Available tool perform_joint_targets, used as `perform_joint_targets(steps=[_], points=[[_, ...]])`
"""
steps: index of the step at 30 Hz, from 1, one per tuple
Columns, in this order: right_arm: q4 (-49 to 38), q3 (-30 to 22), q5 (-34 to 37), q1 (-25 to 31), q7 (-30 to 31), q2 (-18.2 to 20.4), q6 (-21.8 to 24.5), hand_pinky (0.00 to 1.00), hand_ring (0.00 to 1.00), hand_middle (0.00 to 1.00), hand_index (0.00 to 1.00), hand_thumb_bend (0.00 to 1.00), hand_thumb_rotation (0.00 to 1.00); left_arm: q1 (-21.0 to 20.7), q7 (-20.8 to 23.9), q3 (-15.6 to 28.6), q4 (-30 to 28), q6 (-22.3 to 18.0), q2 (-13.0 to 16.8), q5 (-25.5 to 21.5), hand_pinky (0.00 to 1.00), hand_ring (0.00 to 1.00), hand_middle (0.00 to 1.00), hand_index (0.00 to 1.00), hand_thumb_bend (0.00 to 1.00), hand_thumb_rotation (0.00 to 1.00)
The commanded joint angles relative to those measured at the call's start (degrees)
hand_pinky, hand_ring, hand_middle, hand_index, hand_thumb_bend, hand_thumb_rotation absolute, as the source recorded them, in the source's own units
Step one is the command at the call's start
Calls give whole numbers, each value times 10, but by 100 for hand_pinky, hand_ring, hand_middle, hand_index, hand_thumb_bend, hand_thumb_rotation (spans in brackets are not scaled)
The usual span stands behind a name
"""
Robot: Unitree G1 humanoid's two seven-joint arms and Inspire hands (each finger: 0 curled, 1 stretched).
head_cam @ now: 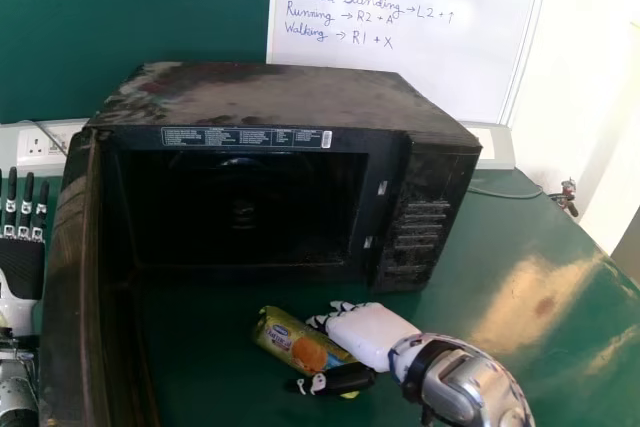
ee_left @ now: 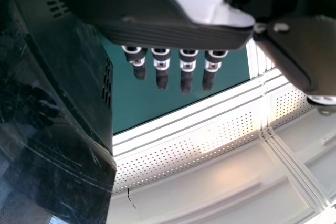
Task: Put biscuit inside oven
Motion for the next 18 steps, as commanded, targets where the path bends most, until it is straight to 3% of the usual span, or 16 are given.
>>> perform_joint_targets(steps=[1,18], points=[[-4,4,-4,-4,6,4,5,85,89,88,94,100,52,22,-5,0,28,4,-20,4,0,0,48,49,51,0],[3,11,-42,-6,3,13,3,88,91,89,93,100,43,23,-1,-1,27,-3,-22,5,0,0,48,49,51,0]])
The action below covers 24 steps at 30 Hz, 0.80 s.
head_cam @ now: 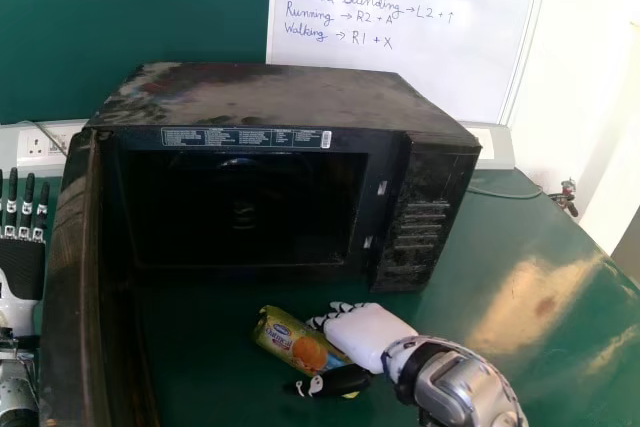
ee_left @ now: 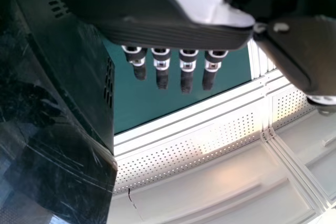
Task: Put biscuit inside oven
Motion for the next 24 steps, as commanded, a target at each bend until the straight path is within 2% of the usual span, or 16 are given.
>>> perform_joint_targets(steps=[1,9,13,17,20,24], points=[[3,3,-1,-5,-6,4,-4,88,91,88,93,100,42,24,0,-1,23,5,-23,4,0,0,48,49,51,0],[9,3,-8,-9,-7,2,-9,88,91,89,94,100,42,25,0,-1,21,9,-22,3,0,0,48,49,51,0],[10,6,-19,-13,0,4,-4,89,92,90,94,100,41,26,1,0,19,-3,-26,6,0,0,48,49,51,0],[19,18,-45,-17,-5,13,3,89,92,91,95,100,37,28,-3,-1,16,15,-24,-1,0,0,48,49,51,0],[29,28,-80,-14,-26,22,7,86,91,90,96,100,36,28,-6,0,17,13,-24,2,0,0,48,49,51,0],[35,40,-119,-12,-32,35,17,89,92,91,99,100,34,28,5,1,15,13,-24,2,0,0,48,49,51,0]])
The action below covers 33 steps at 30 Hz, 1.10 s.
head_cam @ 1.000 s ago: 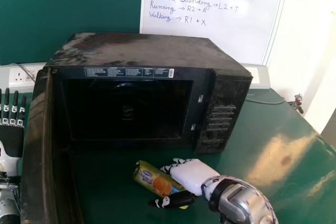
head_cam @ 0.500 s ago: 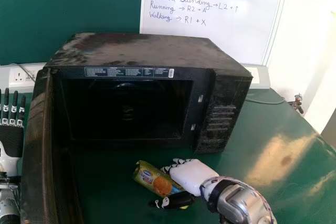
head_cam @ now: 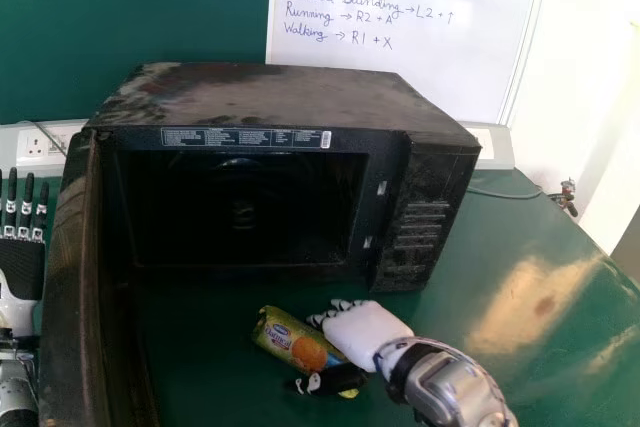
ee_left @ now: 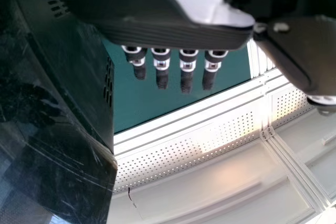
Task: Put biscuit inside oven
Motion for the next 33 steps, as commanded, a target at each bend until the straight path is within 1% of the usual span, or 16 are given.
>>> perform_joint_targets(steps=[1,7,8,10,11,12,13,16,21,22,24,25,26,28,30,33], points=[[10,11,-19,-4,-3,7,5,89,92,91,99,100,34,26,5,0,21,7,-22,3,0,0,48,49,51,0],[15,20,-56,6,-26,17,9,91,93,93,100,99,40,27,3,0,16,6,-24,3,0,0,48,49,51,0],[16,22,-63,7,-32,18,9,91,93,93,100,96,40,27,2,0,17,10,-23,2,0,0,48,49,51,0],[17,25,-73,11,-40,20,10,90,91,92,99,85,37,28,2,0,16,14,-23,1,0,0,48,49,51,0],[17,27,-77,12,-41,21,11,91,91,93,99,84,39,28,1,0,15,14,-23,1,0,0,48,49,51,0],[17,28,-77,13,-39,23,12,91,91,93,99,84,40,27,1,1,16,14,-23,1,0,0,48,49,51,0],[17,29,-80,13,-40,23,11,92,92,93,99,90,40,27,2,1,17,12,-23,2,0,0,48,49,51,0],[19,33,-90,16,-56,22,7,90,90,92,98,93,38,27,6,2,17,10,-24,2,0,0,48,49,51,0],[23,40,-107,17,-66,22,7,89,90,92,97,89,42,26,2,2,16,9,-26,1,0,0,48,49,51,0],[23,41,-109,18,-67,23,7,90,90,92,97,87,41,26,1,2,18,9,-24,2,0,0,48,49,51,0],[24,42,-114,19,-68,24,8,91,90,92,97,76,34,26,6,2,17,4,-25,4,0,0,48,49,51,0],[23,44,-115,18,-66,24,8,91,90,92,97,74,34,26,8,2,16,2,-26,5,0,0,48,49,51,0],[23,45,-116,18,-65,24,8,92,91,93,97,77,34,25,7,2,16,0,-26,4,0,0,48,49,51,0],[24,47,-118,17,-64,23,6,92,91,93,97,75,32,25,0,0,19,4,-24,3,0,0,48,49,51,0],[24,49,-120,16,-63,22,3,92,91,93,97,78,34,25,-3,0,21,8,-22,1,0,0,48,49,51,0],[24,49,-119,14,-59,22,3,92,91,93,96,80,30,25,1,1,20,5,-23,3,0,0,48,49,51,0]])
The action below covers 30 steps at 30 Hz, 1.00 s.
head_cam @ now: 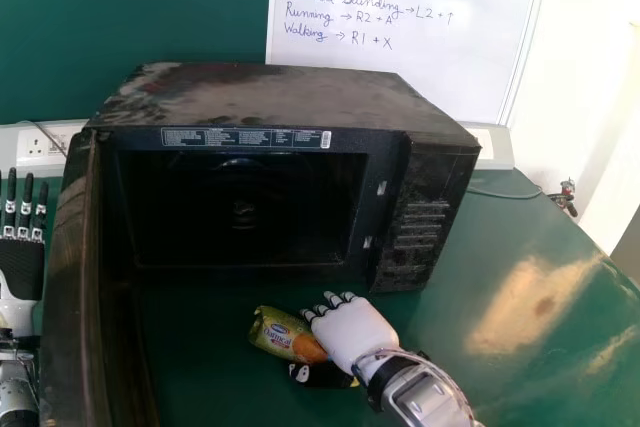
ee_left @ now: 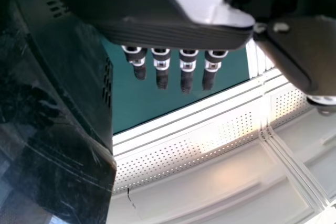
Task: Put biscuit inside oven
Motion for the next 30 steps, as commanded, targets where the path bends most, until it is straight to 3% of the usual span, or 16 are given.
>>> perform_joint_targets(steps=[1,6,8,13,16,19,25,30], points=[[9,9,-6,3,4,-3,-8,92,91,92,95,80,29,25,5,1,20,1,-23,4,0,0,48,49,51,0],[10,11,-12,-2,5,-10,-17,87,86,88,90,78,25,24,5,0,21,-2,-23,5,0,0,48,49,51,0],[10,12,-18,-4,5,-12,-20,85,84,87,89,80,26,23,0,0,26,12,-19,-2,0,0,48,49,51,0],[6,15,-32,-7,14,-15,-20,82,81,84,86,75,27,21,-3,3,26,6,-22,1,0,0,48,49,51,0],[4,16,-44,-8,21,-12,-16,79,77,78,79,77,25,21,-7,2,28,7,-21,1,0,0,48,49,51,0],[4,14,-48,-9,19,-7,-13,69,70,71,72,75,18,22,1,1,25,3,-21,4,0,0,48,49,51,0],[6,11,-37,-15,16,-9,-19,45,49,56,69,75,11,20,-3,1,29,3,-21,2,0,0,48,49,51,0],[4,10,-32,-17,11,-13,-26,43,47,53,69,74,11,19,-5,2,32,6,-20,1,0,0,48,49,51,0]])
